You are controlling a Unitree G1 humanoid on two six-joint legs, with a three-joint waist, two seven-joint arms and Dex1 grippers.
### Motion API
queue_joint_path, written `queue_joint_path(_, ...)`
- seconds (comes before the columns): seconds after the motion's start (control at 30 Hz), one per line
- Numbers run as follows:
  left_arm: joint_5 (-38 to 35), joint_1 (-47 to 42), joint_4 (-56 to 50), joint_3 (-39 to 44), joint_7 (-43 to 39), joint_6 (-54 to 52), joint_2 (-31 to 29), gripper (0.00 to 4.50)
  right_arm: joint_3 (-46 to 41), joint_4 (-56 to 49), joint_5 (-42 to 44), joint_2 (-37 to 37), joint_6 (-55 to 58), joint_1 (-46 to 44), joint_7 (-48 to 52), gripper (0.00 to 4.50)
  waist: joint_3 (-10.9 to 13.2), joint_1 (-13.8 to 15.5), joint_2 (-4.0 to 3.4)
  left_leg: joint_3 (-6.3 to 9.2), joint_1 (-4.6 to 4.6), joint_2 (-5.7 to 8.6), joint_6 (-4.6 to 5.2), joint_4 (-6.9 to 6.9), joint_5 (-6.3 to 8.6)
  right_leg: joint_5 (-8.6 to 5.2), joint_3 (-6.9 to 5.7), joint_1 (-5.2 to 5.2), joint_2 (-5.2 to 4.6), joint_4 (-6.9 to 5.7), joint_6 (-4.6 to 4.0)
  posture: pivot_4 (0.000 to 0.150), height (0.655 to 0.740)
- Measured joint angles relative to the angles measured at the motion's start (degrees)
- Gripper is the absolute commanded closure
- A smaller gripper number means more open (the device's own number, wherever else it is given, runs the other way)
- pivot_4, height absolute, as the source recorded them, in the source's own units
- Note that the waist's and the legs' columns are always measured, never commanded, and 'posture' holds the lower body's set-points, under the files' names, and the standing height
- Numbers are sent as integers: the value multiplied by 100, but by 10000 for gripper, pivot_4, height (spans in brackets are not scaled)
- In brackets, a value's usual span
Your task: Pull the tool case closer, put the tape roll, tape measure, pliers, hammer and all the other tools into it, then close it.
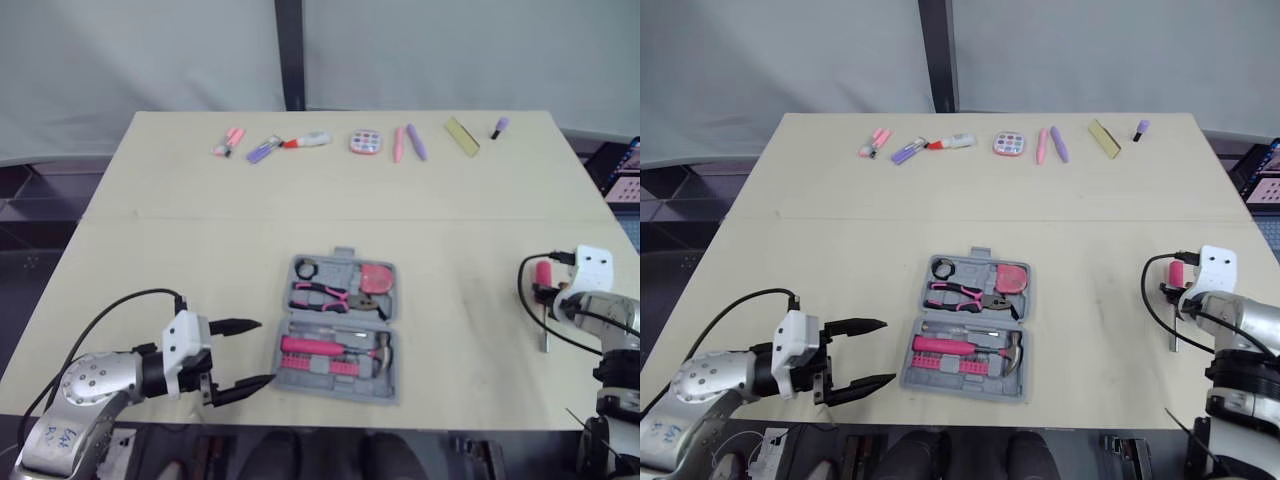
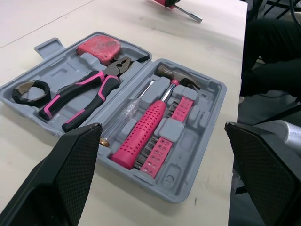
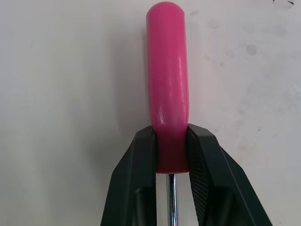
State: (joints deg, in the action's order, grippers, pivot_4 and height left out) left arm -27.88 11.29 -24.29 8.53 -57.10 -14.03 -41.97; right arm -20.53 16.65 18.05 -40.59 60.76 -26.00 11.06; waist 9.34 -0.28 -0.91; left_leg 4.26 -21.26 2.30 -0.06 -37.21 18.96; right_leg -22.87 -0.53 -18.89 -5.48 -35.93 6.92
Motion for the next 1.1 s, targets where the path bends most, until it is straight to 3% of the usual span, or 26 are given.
queue_joint_path(0.33, 21, -140, 540, 399, -260, 346, -159, 0, 1375, -3260, 1099, -1203, 2065, 211, 1429, 41096, 3, 11, -1, 3, -8, -5, 1, -1, 1, 0, 3, -11, -10, 1, 0, 1500, 7400)
queue_joint_path(0.5, 22, 182, 716, 540, -449, 524, -167, 0, 2499, -4761, 2003, -1508, 2989, -837, 2040, 41096, 6, -32, 3, -12, -31, -18, -1, -1, 1, 0, 13, -57, -15, -7, 0, 1500, 7400)
queue_joint_path(0.73, 94, 234, 775, 592, -561, 727, -171, 0, 4079, -5064, 2710, -1132, 3153, -2084, 2084, 41096, 11, -8, 13, -9, -33, -6, 0, -2, 1, 1, 11, -65, -39, -11, -1, 1500, 7400)
queue_joint_path(1.1, 124, 340, 878, 589, -640, 780, -175, 0, 5115, -4991, 3148, -466, 3155, -2508, 1552, 41096, 9, -82, 19, -5, -32, 1, -1, -6, 1, 1, -53, -82, -83, -61, -1, 1500, 7400)
